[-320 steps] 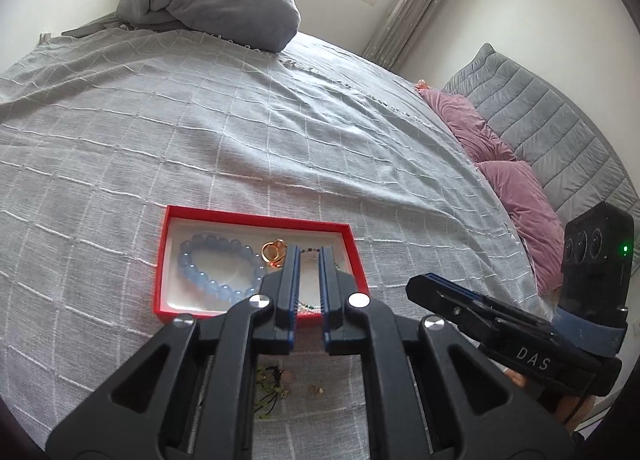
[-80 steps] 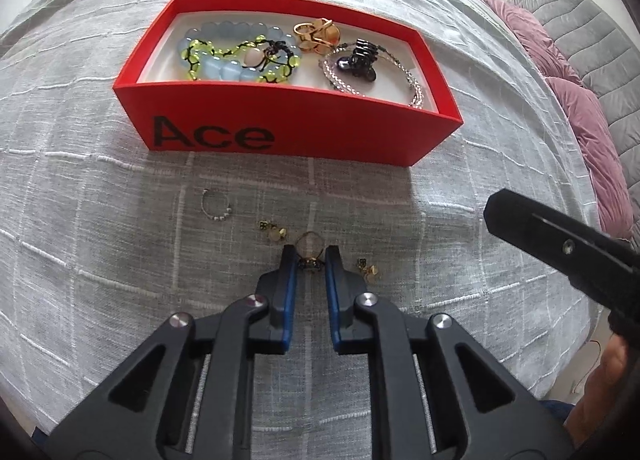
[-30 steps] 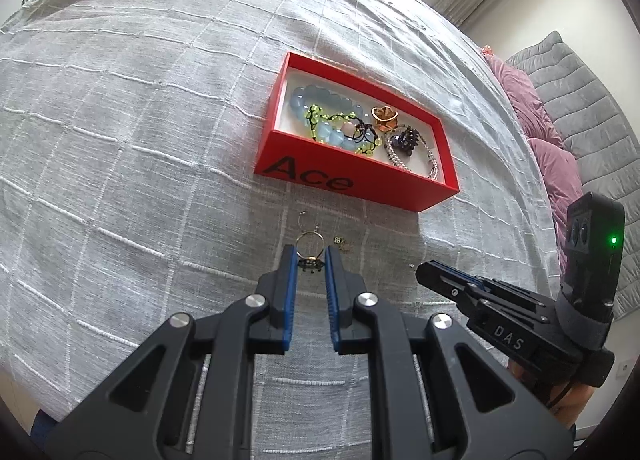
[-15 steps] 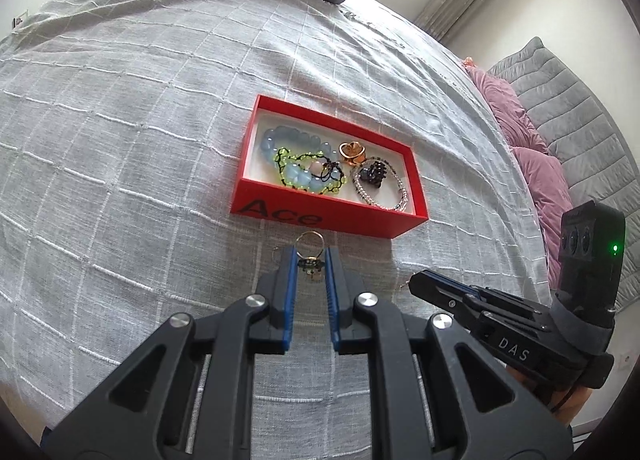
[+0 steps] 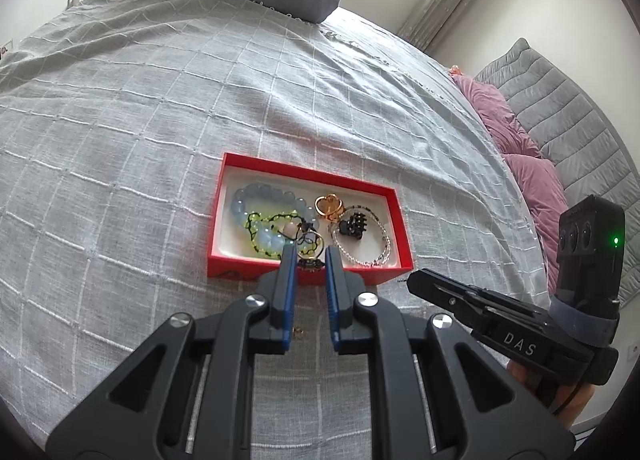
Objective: Organize jewelry
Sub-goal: 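Carry both earrings into the red box and open both tools, then withdraw both tools from the box to the remaining small pieces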
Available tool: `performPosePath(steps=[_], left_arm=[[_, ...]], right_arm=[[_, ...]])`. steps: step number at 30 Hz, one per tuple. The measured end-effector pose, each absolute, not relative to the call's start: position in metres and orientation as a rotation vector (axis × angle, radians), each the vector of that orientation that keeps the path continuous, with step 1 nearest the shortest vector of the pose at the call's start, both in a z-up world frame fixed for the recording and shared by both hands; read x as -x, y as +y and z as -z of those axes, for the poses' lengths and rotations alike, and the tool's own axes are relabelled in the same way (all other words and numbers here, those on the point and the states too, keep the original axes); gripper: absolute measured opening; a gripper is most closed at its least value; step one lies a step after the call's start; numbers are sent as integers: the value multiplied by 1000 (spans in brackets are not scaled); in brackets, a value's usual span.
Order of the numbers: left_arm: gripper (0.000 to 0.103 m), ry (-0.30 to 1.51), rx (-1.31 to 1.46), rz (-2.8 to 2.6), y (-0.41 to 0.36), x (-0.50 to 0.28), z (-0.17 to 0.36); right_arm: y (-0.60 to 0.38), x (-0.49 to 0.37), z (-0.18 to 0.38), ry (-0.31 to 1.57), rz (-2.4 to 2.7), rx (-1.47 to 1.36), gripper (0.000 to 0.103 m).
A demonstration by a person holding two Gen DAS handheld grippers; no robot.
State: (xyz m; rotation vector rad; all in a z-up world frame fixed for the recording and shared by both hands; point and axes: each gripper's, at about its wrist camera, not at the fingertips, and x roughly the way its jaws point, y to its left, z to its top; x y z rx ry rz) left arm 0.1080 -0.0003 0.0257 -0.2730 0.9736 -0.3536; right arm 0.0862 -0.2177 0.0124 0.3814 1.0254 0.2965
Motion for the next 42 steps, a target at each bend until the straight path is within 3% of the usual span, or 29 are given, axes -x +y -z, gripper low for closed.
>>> performPosePath(steps=[12, 14, 25, 42], left_arm=[[15, 972, 273, 331, -5, -128, -15], [15, 979, 286, 323, -3, -130, -15], [17, 969, 273, 308, 11, -116, -20], [17, 1131, 197, 286, 6, -88, 9]], right_arm=[[-217, -110, -7, 966, -280, -386, 7], [-216, -110, -8, 955, -276, -378, 15], [-236, -98, -7, 970, -237, -447, 28], [-212, -78, 0, 1016, -258, -356, 31]])
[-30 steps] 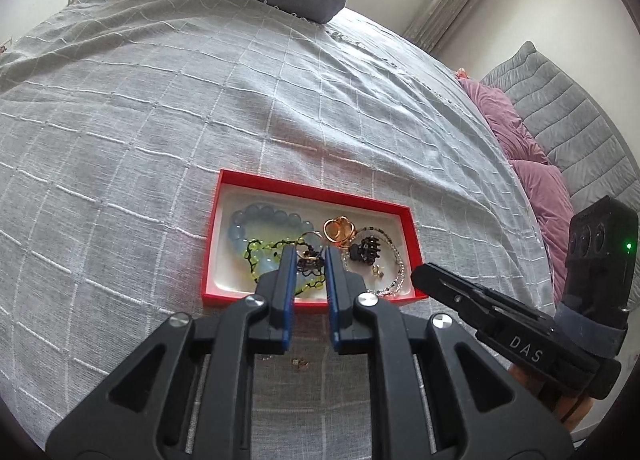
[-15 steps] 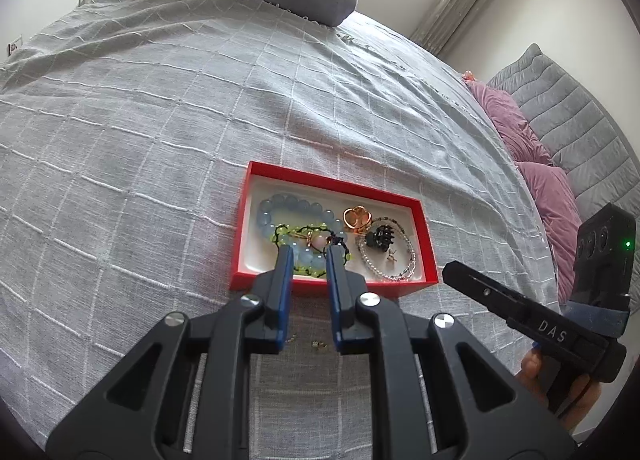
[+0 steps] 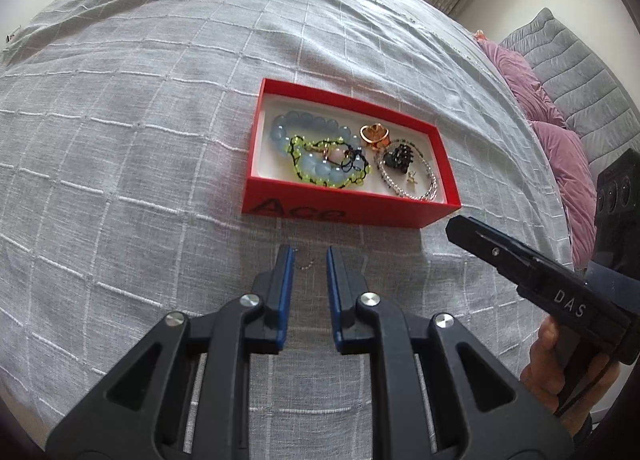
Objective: Organize jewelry
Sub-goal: 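Withdraw both tools from the box to the remaining small pieces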
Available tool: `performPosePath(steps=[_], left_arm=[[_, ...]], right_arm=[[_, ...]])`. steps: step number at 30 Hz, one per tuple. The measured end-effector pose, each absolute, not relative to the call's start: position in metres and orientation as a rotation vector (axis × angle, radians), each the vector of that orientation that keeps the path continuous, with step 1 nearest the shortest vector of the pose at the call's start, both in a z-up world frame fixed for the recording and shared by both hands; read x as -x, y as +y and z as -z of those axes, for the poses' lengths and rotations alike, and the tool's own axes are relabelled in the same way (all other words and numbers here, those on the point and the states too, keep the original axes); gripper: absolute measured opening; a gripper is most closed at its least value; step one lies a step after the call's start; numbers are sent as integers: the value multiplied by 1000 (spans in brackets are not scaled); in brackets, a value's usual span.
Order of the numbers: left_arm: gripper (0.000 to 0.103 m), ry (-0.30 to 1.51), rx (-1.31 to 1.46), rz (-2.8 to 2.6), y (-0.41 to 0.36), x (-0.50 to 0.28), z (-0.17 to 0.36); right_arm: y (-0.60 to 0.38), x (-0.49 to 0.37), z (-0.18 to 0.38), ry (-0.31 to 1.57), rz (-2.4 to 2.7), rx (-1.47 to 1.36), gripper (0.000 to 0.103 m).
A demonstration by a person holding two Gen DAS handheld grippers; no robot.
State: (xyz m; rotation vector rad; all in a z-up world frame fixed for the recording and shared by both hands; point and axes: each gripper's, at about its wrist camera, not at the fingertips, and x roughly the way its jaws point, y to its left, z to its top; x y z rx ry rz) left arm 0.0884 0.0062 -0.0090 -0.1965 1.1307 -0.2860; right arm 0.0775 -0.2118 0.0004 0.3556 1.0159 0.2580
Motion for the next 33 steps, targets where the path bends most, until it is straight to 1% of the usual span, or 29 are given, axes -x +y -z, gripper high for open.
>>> performPosePath(steps=[5, 6, 12, 15, 17, 33], left_arm=[[19, 1149, 178, 263, 1, -88, 16], [21, 1151, 172, 259, -1, -88, 18], [26, 1180, 132, 241, -12, -90, 31], [29, 1193, 108, 215, -16, -93, 37], [30, 1198, 103, 206, -17, -95, 40], [30, 1201, 99, 176, -25, -100, 54]], right_arm=[[-213, -75, 3, 1034, -251, -360, 31], [-212, -75, 3, 1036, -252, -359, 31], [-209, -71, 7, 1053, -252, -343, 32], [-209, -70, 10, 1066, -243, -329, 33], [-208, -69, 11, 1073, -236, -321, 40], [-209, -65, 14, 1101, -231, -317, 41]])
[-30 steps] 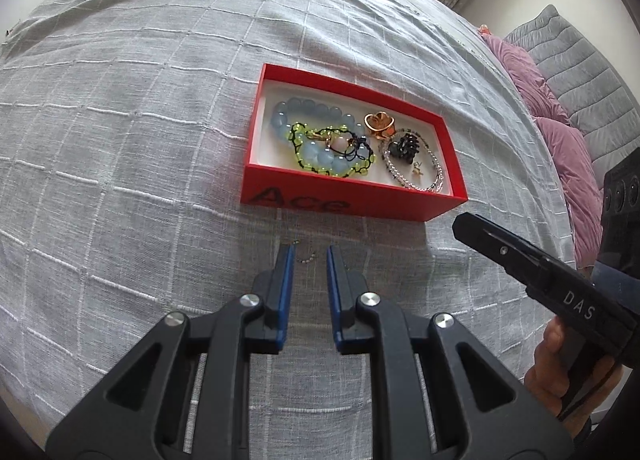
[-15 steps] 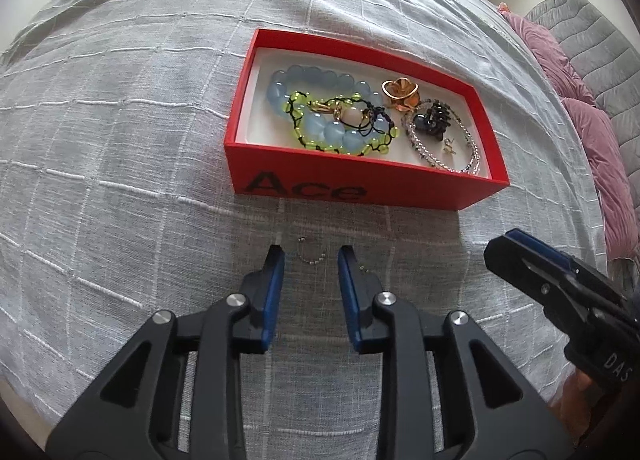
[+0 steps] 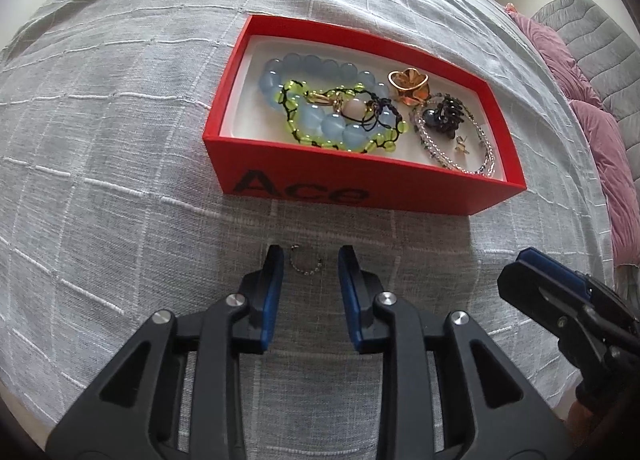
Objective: Organize jewelry
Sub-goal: 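Withdraw both tools from the box to the remaining small pieces, then grasp the small silver ring with the left tool while the right grasps a gold stud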
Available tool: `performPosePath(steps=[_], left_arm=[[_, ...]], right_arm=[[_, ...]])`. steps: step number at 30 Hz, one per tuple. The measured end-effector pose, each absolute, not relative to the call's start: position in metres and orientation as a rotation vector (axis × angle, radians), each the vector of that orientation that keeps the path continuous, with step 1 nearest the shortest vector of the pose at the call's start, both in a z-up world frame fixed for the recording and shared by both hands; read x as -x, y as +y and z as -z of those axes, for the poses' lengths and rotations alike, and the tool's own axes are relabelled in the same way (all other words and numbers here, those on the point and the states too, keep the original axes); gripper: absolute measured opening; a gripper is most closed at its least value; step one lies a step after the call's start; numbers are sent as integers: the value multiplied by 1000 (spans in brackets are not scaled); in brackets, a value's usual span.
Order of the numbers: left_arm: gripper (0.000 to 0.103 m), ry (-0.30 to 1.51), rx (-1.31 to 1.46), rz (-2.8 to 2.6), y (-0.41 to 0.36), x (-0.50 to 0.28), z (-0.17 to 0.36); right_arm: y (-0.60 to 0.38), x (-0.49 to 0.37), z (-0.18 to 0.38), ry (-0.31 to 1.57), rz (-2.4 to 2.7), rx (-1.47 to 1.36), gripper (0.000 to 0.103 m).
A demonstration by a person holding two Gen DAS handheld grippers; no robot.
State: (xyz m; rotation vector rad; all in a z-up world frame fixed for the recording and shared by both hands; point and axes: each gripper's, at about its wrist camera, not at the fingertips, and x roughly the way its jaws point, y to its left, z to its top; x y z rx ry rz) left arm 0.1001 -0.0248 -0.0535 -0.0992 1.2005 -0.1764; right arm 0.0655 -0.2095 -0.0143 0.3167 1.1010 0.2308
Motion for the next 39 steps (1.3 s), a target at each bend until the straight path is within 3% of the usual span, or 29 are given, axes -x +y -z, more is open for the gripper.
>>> performPosePath(steps=[8, 13, 18, 20, 33, 35, 39], left_arm=[[30, 1177, 26, 162, -35, -101, 57], [18, 1164, -13, 158, -37, -99, 58], [17, 1164, 0, 164, -33, -99, 57], [9, 1166, 15, 165, -25, -96, 55], [10, 1175, 148, 195, 5, -101, 54], [18, 1191, 145, 211, 2, -101, 55], [19, 1178, 59, 212, -10, -101, 55]], right_arm=[[-211, -65, 16, 1109, -226, -324, 41], [-212, -66, 17, 1116, -220, -324, 41], [-212, -66, 18, 1118, -222, -320, 41], [-211, -67, 20, 1120, -220, -312, 41], [-182, -67, 33, 1118, -242, -200, 41], [-175, -65, 34, 1112, -261, -169, 41], [-161, -60, 36, 1101, -301, -104, 41]])
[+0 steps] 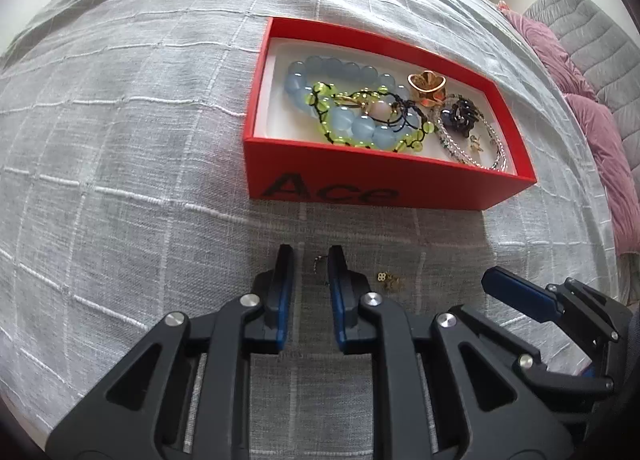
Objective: Organize jewelry
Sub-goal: 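Grasp the small silver ring with the left tool while the right grasps a gold stud, then carry both pieces into the red box and open both tools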
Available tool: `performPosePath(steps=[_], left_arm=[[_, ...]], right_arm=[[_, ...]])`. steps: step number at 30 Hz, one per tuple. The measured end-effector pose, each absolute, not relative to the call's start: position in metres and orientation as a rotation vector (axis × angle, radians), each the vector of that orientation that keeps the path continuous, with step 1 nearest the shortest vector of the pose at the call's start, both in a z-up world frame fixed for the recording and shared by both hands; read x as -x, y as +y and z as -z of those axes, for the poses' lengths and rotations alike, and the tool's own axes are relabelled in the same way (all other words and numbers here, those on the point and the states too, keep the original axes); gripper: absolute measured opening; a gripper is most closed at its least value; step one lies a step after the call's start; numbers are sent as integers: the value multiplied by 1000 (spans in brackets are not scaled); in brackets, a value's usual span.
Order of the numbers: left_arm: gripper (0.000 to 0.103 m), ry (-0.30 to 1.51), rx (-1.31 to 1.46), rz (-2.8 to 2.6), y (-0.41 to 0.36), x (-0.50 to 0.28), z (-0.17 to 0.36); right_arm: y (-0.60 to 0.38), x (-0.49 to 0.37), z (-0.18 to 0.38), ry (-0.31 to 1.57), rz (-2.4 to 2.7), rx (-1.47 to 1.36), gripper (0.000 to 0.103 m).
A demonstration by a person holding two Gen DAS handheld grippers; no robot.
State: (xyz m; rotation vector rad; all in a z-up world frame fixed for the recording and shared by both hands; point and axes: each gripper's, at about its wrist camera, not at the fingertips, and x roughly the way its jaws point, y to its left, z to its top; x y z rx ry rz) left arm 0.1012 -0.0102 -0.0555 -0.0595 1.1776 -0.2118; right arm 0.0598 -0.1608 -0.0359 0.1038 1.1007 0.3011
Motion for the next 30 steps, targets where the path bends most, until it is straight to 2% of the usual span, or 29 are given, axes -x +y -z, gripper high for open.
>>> performPosePath(steps=[2, 3, 4, 7, 22, 24, 30], left_arm=[[19, 1166, 22, 212, -16, -101, 57], [16, 1159, 7, 210, -19, -101, 57], [7, 1153, -4, 201, -19, -101, 57], [3, 1161, 25, 200, -18, -103, 55], [2, 1119, 138, 212, 26, -87, 30], [2, 1119, 143, 211, 30, -86, 29], [2, 1121, 148, 204, 42, -81, 26]], right_arm=[[-152, -56, 37, 1086, -326, -57, 41], [-147, -55, 38, 1078, -333, -33, 41], [-141, -54, 40, 1070, -339, -11, 41], [-132, -52, 45, 1052, -347, 46, 41], [-106, -54, 60, 961, -391, 135, 40], [-103, -57, 62, 946, -395, 135, 36], [-94, -58, 71, 927, -383, 162, 13]])
